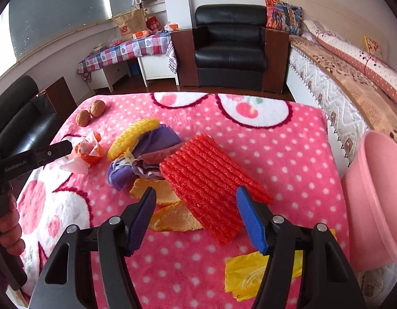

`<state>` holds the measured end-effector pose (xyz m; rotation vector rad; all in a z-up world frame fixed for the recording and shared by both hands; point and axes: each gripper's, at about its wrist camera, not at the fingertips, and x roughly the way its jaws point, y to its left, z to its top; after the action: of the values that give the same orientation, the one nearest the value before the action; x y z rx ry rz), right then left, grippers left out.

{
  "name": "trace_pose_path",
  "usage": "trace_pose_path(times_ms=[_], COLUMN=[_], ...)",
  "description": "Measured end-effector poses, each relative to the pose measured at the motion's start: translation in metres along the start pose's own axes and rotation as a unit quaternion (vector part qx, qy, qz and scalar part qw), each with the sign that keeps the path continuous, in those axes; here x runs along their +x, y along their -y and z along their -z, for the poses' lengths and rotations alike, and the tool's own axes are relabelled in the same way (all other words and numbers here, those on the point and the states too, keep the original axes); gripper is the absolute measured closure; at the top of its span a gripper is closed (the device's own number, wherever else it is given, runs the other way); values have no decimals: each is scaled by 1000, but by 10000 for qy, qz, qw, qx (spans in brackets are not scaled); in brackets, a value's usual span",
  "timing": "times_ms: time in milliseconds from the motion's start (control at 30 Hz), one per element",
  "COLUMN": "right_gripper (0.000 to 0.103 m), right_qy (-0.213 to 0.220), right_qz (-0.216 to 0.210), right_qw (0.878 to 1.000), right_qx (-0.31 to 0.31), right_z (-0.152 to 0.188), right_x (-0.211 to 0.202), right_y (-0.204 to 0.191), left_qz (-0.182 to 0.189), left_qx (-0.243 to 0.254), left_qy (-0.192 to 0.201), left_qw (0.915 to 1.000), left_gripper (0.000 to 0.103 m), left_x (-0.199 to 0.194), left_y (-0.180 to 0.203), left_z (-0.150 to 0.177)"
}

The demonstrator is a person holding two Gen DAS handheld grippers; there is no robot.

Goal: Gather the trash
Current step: 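Grasp the red foam net with the right tool while the left tool grasps the white plastic bag, then carry the red foam net and white bag over the pink bucket with both tools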

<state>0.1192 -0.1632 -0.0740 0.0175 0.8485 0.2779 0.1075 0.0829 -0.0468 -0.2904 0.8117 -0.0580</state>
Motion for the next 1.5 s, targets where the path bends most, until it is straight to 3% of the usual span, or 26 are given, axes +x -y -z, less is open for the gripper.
trace_pose_path(times_ms=[133,167,200,433,900,1500], right_gripper=[57,59,63,87,90,90], right_qy=[-81,-84,-73,60,486,1033], right_qz=[24,14,-13,-194,-596,-502], right_qw=[9999,9999,9998,9989,9939,9869], right_qx=[107,145,189,427,794,1133], right_z=[2,2,2,4,20,34], right_x=[6,6,5,-10,-80,-156], right_y=[6,8,9,13,11,29], left_qz=[6,4,16,69,482,1016], left_qx=[67,77,92,148,300,791], left_qy=[-23,-12,-24,101,545,882], left_qw=[10000,10000,10000,9998,9969,9877], left_gripper=[66,76,78,82,82,82], left_x=[2,2,2,-11,-67,-106], left_y=[3,4,4,11,35,92], left_z=[3,3,4,8,16,29])
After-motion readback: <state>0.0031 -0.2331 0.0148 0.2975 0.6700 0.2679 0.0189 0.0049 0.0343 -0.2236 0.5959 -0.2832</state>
